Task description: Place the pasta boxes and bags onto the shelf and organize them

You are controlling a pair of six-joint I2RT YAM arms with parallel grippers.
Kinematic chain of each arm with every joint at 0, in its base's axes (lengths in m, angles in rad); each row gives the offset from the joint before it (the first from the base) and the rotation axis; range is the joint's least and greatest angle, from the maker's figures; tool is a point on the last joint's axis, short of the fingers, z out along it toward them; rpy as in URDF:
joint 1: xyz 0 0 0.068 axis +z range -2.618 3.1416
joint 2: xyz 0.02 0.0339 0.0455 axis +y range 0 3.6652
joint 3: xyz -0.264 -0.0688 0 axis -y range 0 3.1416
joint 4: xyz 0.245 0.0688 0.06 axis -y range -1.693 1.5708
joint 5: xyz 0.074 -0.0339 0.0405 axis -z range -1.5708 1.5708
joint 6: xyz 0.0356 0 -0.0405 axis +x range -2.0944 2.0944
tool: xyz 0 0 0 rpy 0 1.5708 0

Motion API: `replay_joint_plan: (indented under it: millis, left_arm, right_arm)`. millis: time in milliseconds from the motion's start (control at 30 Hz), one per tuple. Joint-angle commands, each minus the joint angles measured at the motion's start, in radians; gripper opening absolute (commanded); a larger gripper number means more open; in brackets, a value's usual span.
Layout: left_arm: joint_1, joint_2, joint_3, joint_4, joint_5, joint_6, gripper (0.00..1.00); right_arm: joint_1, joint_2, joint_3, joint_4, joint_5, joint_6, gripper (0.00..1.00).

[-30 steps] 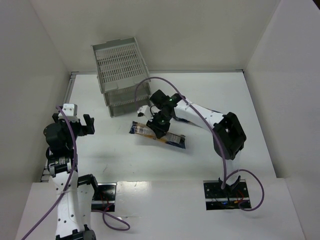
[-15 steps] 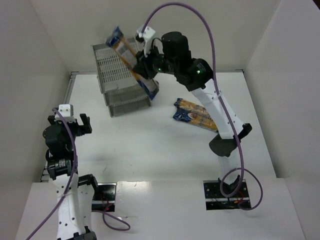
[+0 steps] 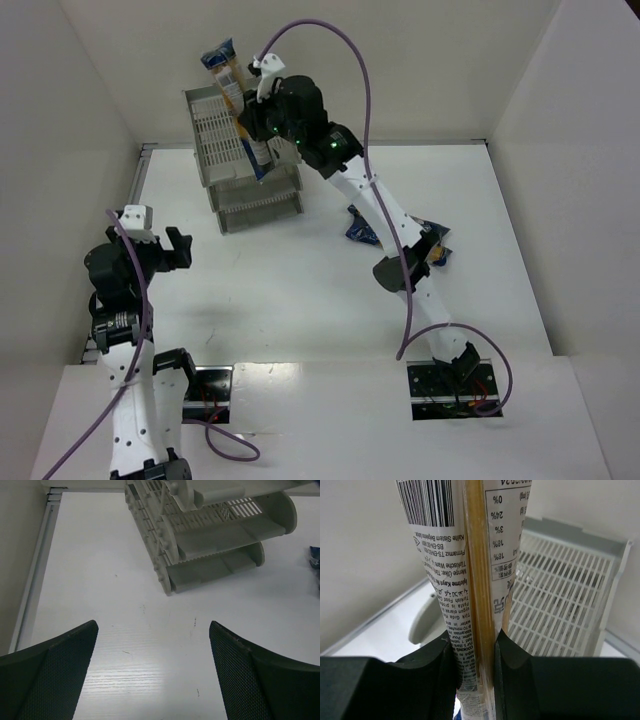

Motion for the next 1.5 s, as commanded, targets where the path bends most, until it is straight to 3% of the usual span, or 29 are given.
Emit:
replay_joint_plan:
  millis: [0,367,500,733,800,833,967,1067,1300,1467]
  left_arm:
    - [0.007,0.011,0.028,0.017,0.073,-0.04,0.99]
    - [0.007,0.021,0.028,0.017,0.104,-0.04,0.99]
    - [0.007,0.012,0.028,0.008,0.104,-0.04,0.99]
    - [0.007,0.012,0.028,-0.001,0.084,-0.031,0.99]
    - [0.007,0.012,0.028,-0.001,0.084,-0.031,0.99]
    - [0.007,0.012,0.028,-0.001,0.084,-0.031,0.99]
    - [0.007,0.012,0.028,-0.001,0.084,-0.031,0.99]
    - [0.007,0.012,0.028,-0.001,0.084,-0.031,0.99]
    - [0.007,0.012,0.028,-0.001,0.084,-0.031,0.99]
    - [0.007,0.001,0.019,-0.001,0.075,-0.031,0.99]
  right_arm:
    - [-0.003,-0.024,0.086,0.294,0.049,0.024,0.0]
    - [-0.021,0.05,0.077,0.34,0.124,0.054,0.0]
    - [-0.042,0.087,0.077,0.364,0.166,0.094,0.12]
    - [-0.043,0.142,0.086,0.378,0.154,0.105,0.13]
    - [-0.043,0.151,0.086,0.389,0.154,0.105,0.21]
    - [-0.043,0.16,0.086,0.389,0.154,0.105,0.34]
    - [-0.043,0.171,0.086,0.4,0.173,0.114,0.63]
    - [-0.043,0.182,0.086,0.409,0.186,0.114,0.75]
    - [-0.043,0.191,0.111,0.397,0.224,0.111,0.79]
    - [-0.043,0.139,0.204,0.274,0.123,-0.006,0.85]
